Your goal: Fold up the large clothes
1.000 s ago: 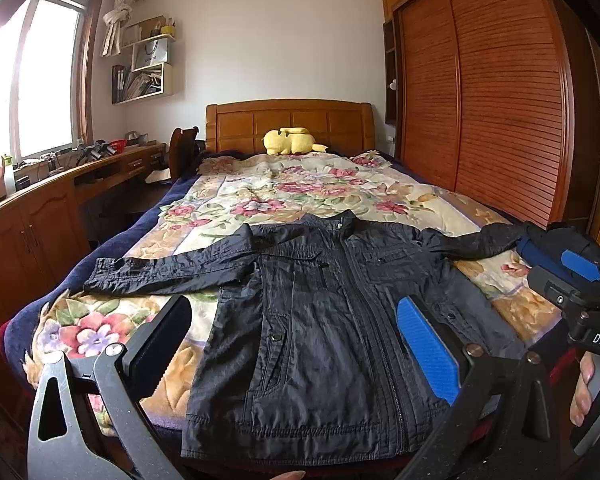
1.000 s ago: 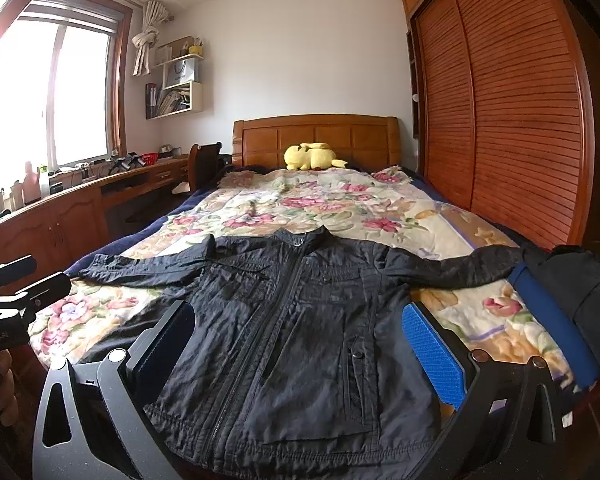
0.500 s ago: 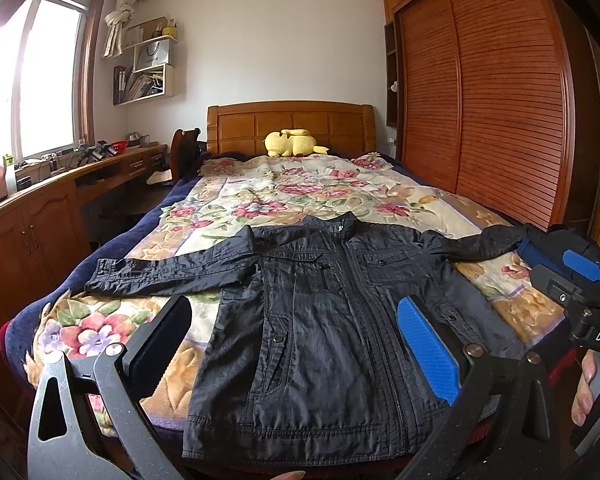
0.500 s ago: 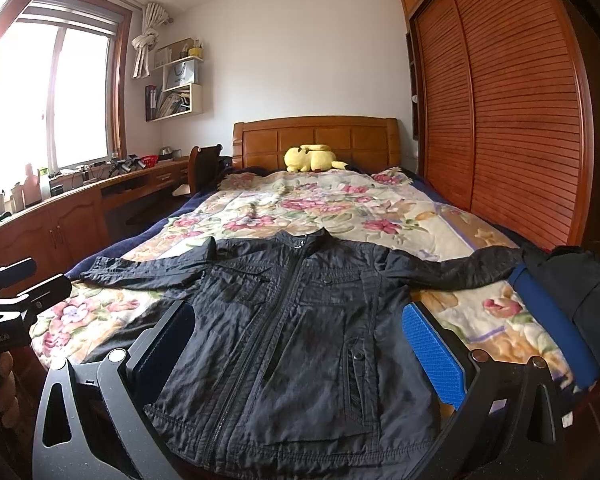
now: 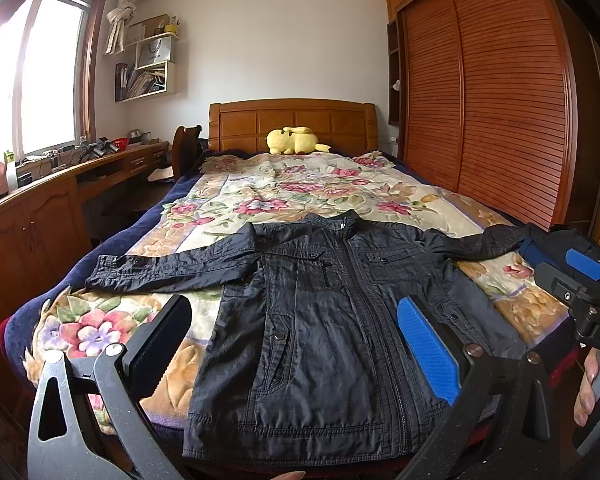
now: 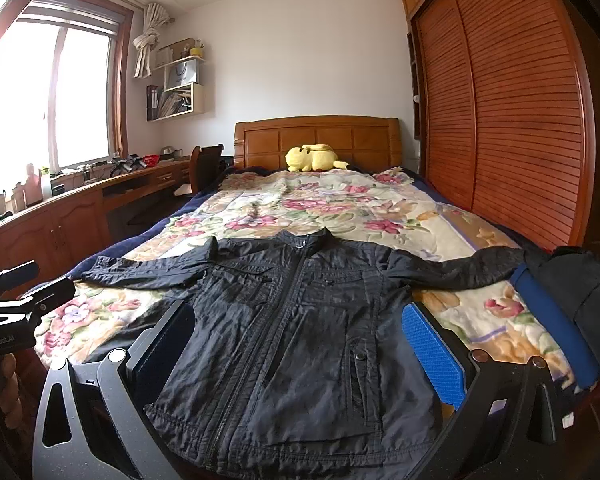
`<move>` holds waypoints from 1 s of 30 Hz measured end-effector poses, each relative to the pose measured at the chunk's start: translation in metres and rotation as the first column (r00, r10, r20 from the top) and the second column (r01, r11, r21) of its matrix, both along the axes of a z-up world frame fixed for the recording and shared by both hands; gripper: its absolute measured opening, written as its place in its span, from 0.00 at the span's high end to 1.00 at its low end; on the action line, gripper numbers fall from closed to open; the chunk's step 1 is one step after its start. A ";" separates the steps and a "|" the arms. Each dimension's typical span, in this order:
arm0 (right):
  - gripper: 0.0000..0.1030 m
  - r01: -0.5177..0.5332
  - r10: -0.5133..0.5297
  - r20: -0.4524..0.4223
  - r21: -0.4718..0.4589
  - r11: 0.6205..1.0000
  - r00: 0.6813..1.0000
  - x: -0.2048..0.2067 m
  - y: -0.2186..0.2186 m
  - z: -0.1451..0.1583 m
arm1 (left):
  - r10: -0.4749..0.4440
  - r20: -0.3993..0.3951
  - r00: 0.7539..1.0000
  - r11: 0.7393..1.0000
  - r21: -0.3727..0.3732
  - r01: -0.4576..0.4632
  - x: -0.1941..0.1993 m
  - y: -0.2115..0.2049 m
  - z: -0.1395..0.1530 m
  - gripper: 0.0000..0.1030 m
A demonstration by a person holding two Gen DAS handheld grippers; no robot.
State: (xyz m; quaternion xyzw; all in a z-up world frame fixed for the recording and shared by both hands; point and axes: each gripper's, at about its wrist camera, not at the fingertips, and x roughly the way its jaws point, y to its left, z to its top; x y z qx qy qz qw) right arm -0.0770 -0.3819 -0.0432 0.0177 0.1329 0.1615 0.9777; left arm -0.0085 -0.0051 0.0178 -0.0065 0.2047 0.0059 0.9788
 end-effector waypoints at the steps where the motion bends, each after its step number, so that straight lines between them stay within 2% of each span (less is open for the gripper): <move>1: 0.00 -0.001 0.001 0.000 0.001 1.000 1.000 0.000 0.000 0.000 | 0.000 0.000 1.000 1.000 0.000 0.000 0.000 0.000 0.000 0.00; 30: 0.00 -0.014 0.014 -0.004 0.002 1.000 1.000 0.000 0.002 -0.002 | 0.008 0.003 1.000 1.000 0.000 -0.008 0.000 0.002 -0.004 0.00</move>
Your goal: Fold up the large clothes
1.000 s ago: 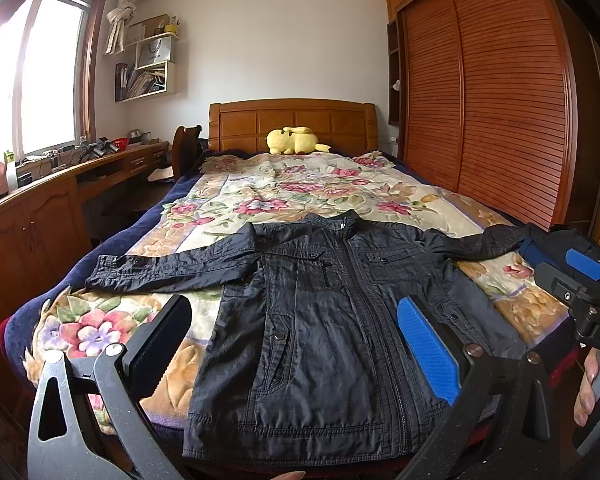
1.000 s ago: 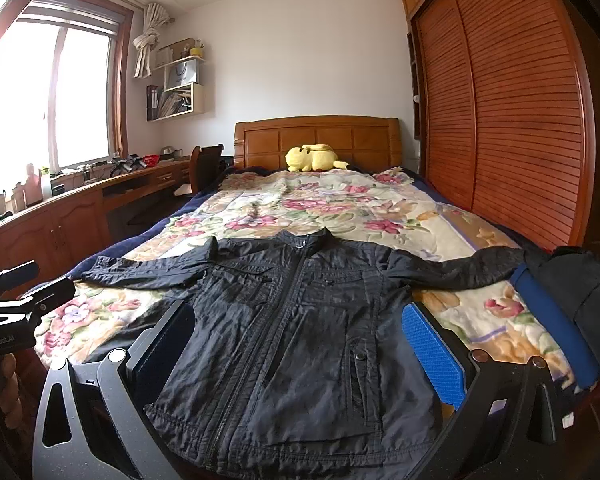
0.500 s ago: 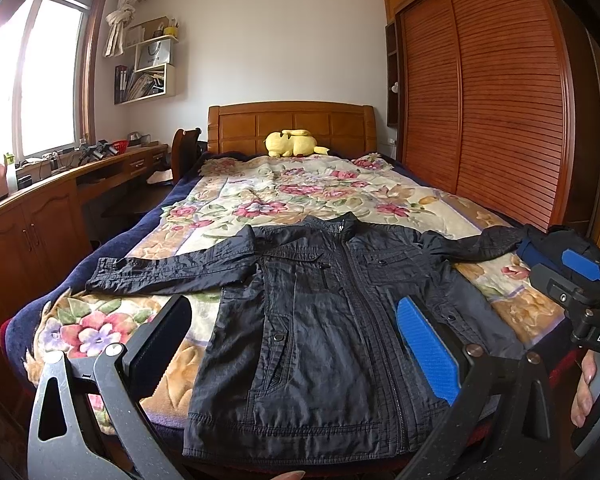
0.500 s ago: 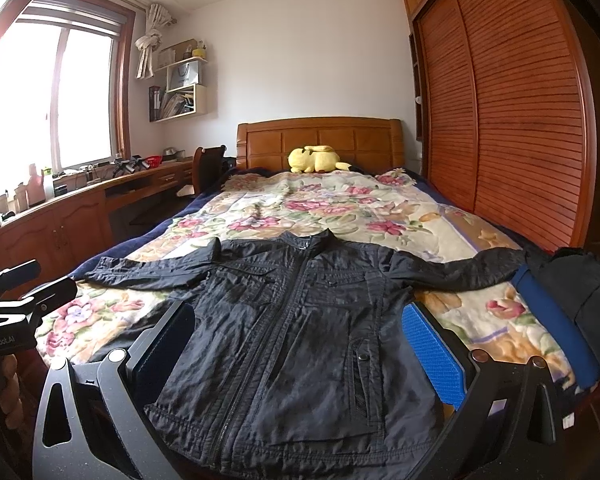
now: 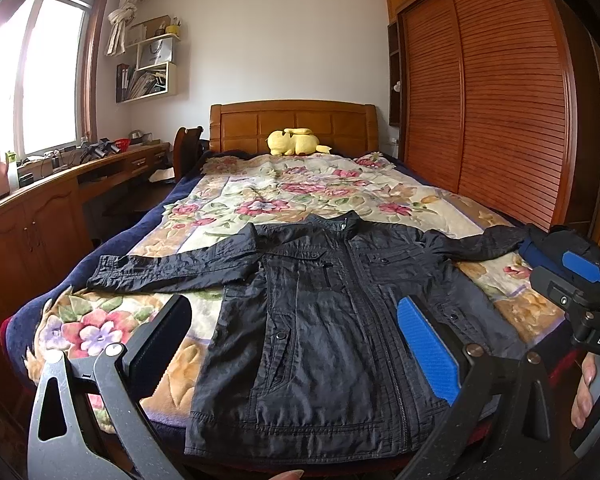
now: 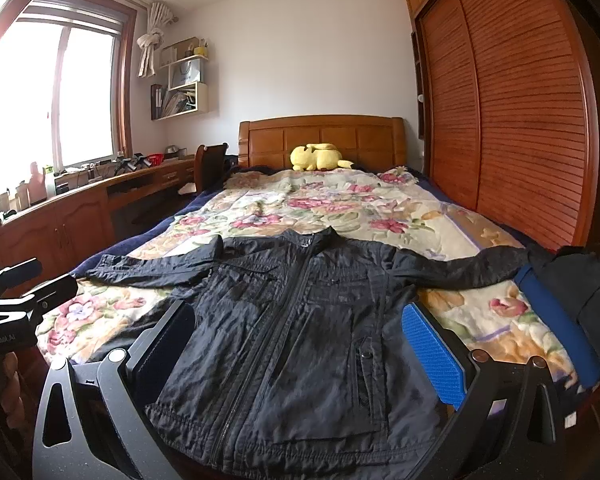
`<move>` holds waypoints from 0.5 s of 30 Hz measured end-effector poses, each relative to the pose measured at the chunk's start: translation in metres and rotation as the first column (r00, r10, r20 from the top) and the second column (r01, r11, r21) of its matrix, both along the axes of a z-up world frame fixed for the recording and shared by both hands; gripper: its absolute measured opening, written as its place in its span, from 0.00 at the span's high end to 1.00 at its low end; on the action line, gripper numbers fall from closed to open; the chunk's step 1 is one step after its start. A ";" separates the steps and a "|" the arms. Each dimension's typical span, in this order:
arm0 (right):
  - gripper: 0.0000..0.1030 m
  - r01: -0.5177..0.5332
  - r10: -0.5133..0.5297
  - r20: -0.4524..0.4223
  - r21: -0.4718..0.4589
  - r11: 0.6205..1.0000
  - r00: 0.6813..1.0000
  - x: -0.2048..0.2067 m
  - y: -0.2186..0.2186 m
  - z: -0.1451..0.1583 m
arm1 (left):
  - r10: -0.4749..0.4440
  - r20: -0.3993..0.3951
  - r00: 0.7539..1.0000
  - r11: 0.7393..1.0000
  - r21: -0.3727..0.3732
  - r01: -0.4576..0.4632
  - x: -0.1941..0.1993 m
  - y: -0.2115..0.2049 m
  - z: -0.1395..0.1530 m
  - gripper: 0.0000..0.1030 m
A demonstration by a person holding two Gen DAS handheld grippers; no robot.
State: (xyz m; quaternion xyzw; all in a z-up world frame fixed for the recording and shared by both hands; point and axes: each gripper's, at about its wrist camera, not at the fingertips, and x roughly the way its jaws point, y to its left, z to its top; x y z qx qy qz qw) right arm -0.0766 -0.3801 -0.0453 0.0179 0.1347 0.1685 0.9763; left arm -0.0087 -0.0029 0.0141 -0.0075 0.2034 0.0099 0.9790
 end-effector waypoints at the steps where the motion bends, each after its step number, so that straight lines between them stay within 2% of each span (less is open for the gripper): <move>1: 0.00 -0.001 0.001 -0.003 0.000 1.000 1.000 0.000 0.000 -0.001 | 0.003 -0.002 1.000 1.000 0.000 -0.003 0.001 0.001 -0.001 0.00; 15: 0.00 -0.058 0.055 -0.082 -0.041 0.997 0.995 0.032 0.021 -0.019 | 0.076 -0.089 0.993 0.997 -0.011 -0.077 0.020 0.037 -0.047 0.00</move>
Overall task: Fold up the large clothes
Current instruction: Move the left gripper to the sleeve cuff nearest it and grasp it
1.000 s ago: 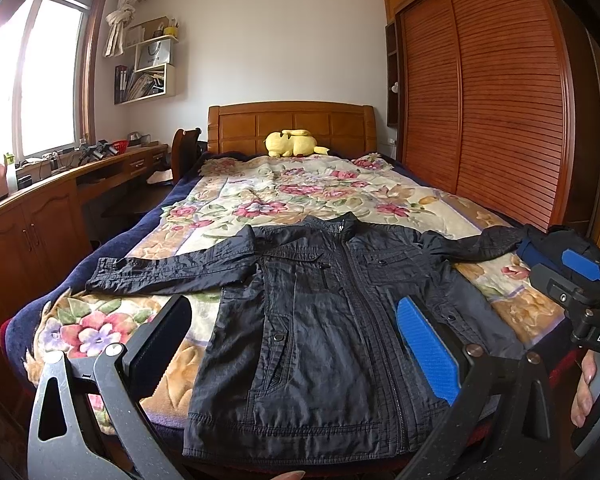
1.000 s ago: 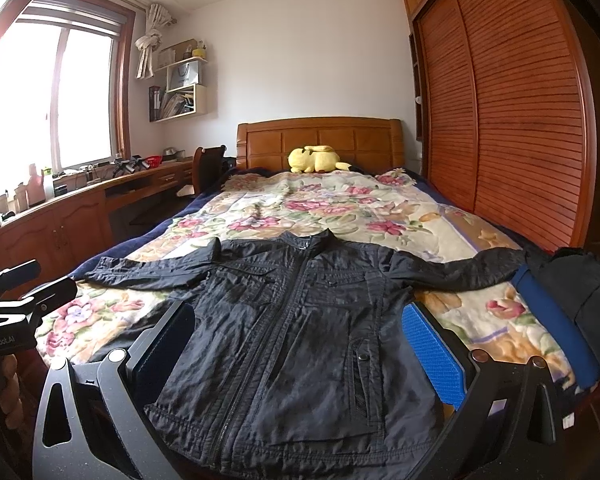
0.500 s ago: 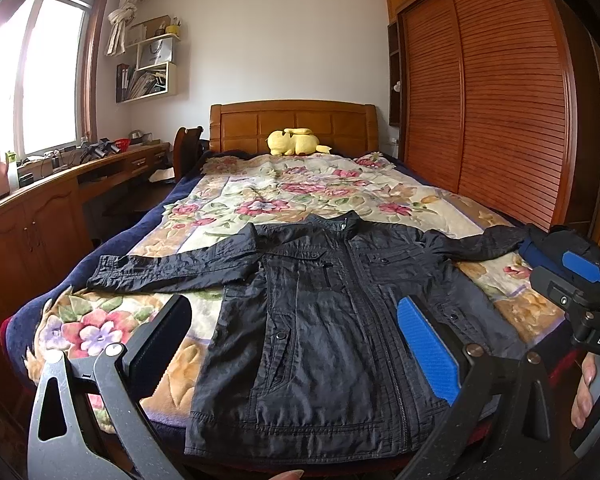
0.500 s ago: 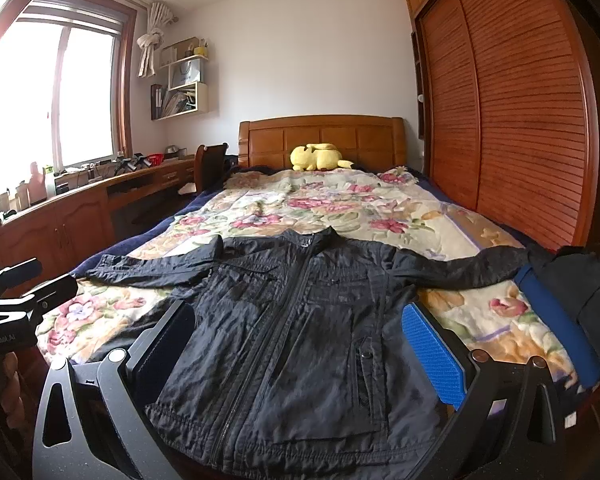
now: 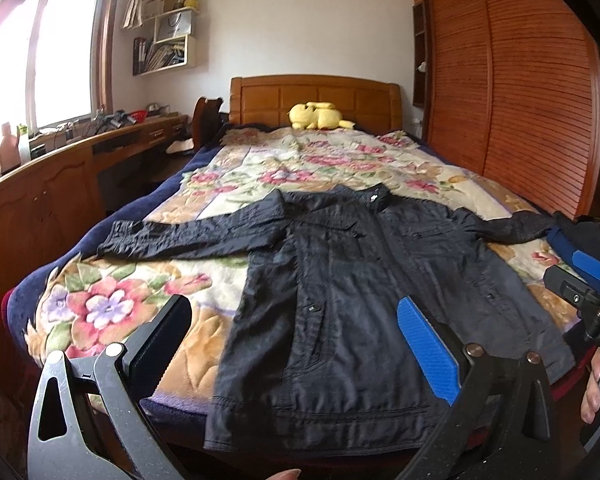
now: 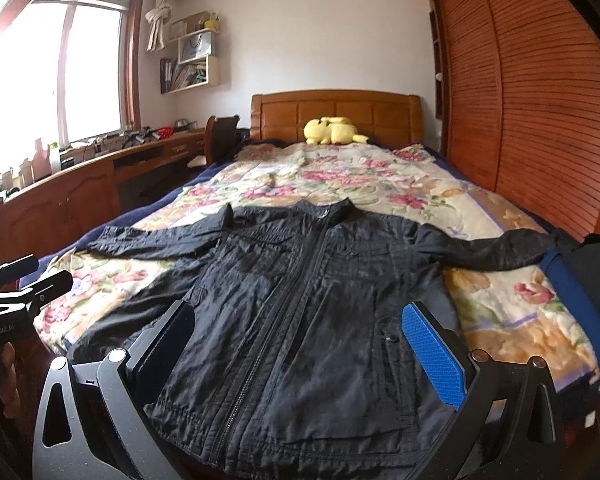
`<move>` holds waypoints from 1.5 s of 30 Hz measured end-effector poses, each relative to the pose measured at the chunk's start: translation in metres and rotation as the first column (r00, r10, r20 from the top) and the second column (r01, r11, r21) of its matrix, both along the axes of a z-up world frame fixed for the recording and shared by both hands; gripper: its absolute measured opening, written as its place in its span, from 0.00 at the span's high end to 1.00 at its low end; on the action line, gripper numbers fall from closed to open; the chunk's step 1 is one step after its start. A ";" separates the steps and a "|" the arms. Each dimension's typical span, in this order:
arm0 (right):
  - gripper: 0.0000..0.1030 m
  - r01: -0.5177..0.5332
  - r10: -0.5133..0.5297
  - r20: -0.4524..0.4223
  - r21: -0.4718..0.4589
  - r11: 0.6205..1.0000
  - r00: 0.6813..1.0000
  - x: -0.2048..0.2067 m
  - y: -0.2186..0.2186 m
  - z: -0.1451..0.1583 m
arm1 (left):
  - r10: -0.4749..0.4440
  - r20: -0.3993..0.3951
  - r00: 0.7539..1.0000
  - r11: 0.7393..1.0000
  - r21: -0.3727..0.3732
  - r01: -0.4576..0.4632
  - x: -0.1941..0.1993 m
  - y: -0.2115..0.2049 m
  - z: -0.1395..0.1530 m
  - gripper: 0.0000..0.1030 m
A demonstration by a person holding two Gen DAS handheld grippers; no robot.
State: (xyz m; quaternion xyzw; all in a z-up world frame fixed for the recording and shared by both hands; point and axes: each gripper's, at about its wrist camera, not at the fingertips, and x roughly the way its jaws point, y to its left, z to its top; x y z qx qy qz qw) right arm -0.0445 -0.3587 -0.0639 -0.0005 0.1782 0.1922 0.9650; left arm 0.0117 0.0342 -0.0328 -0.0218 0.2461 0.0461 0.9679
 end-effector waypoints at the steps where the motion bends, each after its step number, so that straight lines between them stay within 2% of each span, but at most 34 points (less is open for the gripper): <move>1: 0.00 -0.005 0.005 -0.007 -0.007 1.000 1.000 0.004 0.003 -0.001 | 0.009 -0.010 1.000 1.000 -0.001 -0.009 0.002 0.005 -0.005 0.00; 9: 0.00 -0.054 0.052 -0.049 -0.033 0.998 0.997 0.035 0.022 -0.008 | 0.081 -0.068 0.994 0.997 -0.013 -0.082 0.015 0.043 -0.031 0.00; 24: 0.00 -0.156 0.145 -0.113 -0.097 0.983 0.983 0.089 0.065 -0.026 | 0.202 -0.119 0.972 0.979 0.018 -0.201 0.024 0.108 -0.058 0.00; 28: 0.00 -0.196 0.181 -0.133 -0.109 0.974 0.974 0.107 0.081 -0.030 | 0.246 -0.078 0.966 0.969 0.042 -0.243 0.029 0.131 -0.067 0.00; 33: 0.00 -0.237 0.212 -0.179 -0.131 0.963 0.961 0.126 0.096 -0.046 | 0.270 -0.109 0.957 0.962 0.061 -0.264 0.044 0.160 -0.074 0.00; 38: 0.00 -0.269 0.239 -0.258 -0.086 0.959 0.936 0.138 0.092 -0.072 | 0.263 -0.147 0.954 0.964 0.064 -0.256 0.065 0.193 -0.079 0.00; 45: 0.00 -0.281 0.263 -0.242 -0.041 0.959 0.934 0.132 0.075 -0.071 | 0.269 -0.186 0.945 0.963 0.028 -0.269 0.109 0.246 -0.074 0.00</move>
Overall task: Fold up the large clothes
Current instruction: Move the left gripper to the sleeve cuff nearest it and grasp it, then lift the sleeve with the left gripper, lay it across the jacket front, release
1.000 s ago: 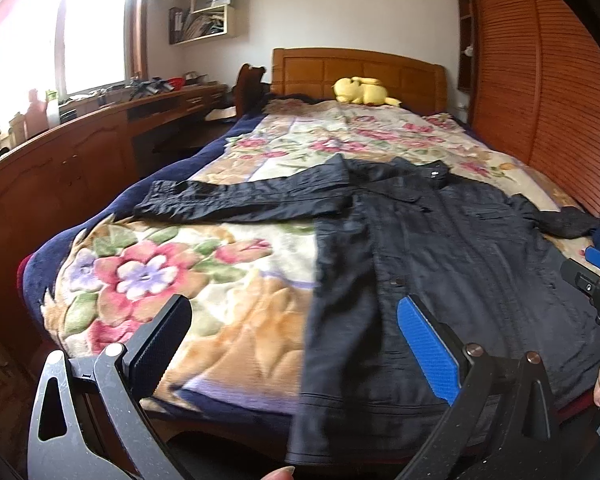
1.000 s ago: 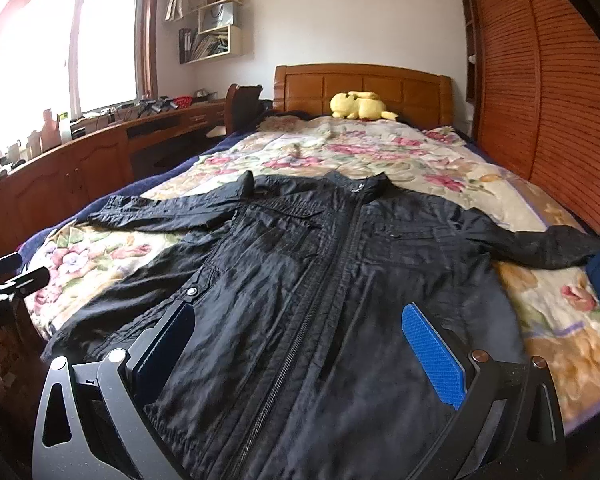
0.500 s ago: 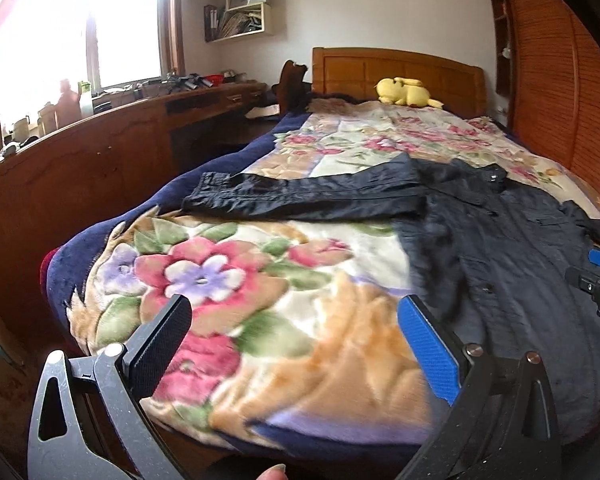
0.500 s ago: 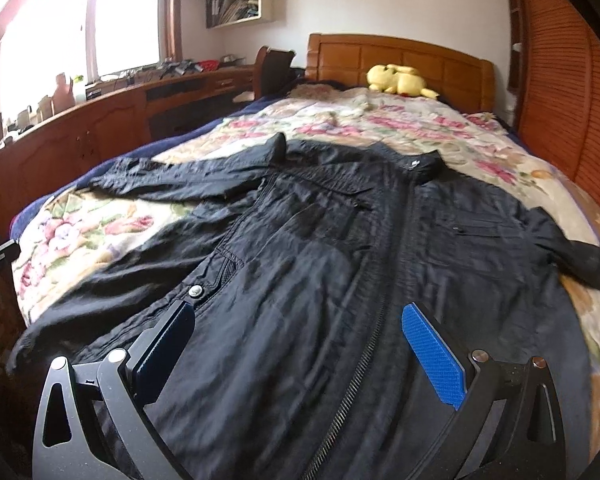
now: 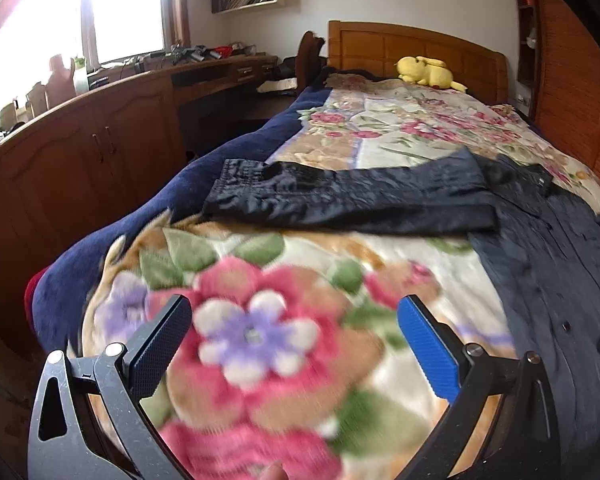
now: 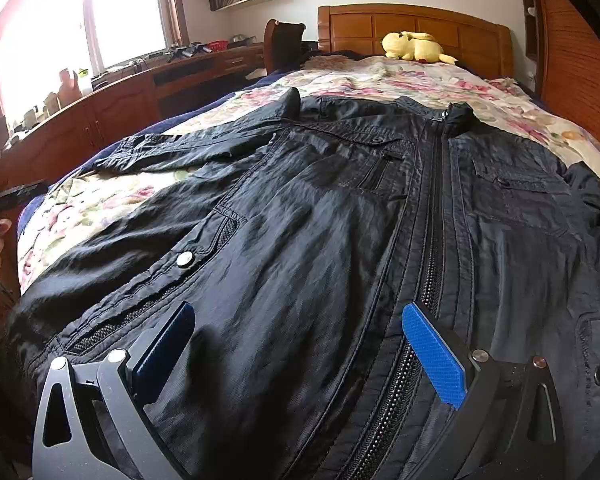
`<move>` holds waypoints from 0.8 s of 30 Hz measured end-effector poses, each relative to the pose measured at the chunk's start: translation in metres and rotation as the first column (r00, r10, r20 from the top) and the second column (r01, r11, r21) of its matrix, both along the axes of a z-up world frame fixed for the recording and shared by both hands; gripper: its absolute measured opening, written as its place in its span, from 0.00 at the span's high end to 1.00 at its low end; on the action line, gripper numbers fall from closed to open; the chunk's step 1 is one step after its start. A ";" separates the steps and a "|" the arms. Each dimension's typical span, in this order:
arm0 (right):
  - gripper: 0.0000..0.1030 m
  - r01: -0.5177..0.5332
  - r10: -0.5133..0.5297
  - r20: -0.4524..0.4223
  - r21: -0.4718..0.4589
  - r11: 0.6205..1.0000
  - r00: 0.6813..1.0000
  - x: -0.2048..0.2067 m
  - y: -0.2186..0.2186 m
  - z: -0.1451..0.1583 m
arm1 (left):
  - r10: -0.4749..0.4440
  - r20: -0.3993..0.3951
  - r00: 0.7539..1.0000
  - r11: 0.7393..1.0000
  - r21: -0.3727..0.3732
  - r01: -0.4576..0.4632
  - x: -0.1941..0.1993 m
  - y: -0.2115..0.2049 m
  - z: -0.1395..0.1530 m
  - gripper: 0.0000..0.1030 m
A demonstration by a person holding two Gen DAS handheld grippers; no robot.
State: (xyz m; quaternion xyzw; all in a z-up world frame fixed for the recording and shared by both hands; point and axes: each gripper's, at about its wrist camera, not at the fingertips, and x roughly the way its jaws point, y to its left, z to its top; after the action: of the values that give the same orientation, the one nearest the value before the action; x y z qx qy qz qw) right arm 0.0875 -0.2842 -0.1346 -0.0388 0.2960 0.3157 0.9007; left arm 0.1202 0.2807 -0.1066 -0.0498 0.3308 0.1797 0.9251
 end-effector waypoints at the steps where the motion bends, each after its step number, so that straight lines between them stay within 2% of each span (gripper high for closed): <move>1: 0.00 0.001 -0.001 0.004 -0.002 1.000 1.000 -0.001 0.000 0.000 | 0.004 0.000 1.000 1.000 -0.011 -0.004 0.008 0.009 0.001 0.00; 6: 0.00 0.006 -0.006 0.015 -0.022 1.000 1.000 0.007 0.012 -0.006 | 0.023 -0.026 0.999 0.999 -0.041 -0.024 0.043 0.042 0.003 0.00; 12: 0.00 0.009 -0.008 0.022 -0.032 0.999 1.000 0.011 0.021 -0.010 | 0.053 -0.057 0.997 0.994 -0.097 -0.059 0.082 0.082 -0.009 0.01; 15: 0.00 0.007 -0.006 0.020 -0.028 1.000 1.000 0.011 0.020 -0.010 | 0.075 -0.071 0.995 0.987 -0.138 -0.085 0.096 0.104 -0.018 0.09; 24: 0.00 0.007 -0.006 0.021 -0.022 1.000 1.000 0.011 0.019 -0.011 | 0.154 -0.075 0.985 0.936 -0.308 -0.170 0.121 0.155 -0.040 0.33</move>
State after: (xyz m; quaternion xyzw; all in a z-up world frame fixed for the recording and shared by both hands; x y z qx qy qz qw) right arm 0.0988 -0.2649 -0.1453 -0.0510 0.2903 0.3091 0.9042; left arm 0.2409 0.4356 -0.1469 -0.2187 0.3728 0.2015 0.8789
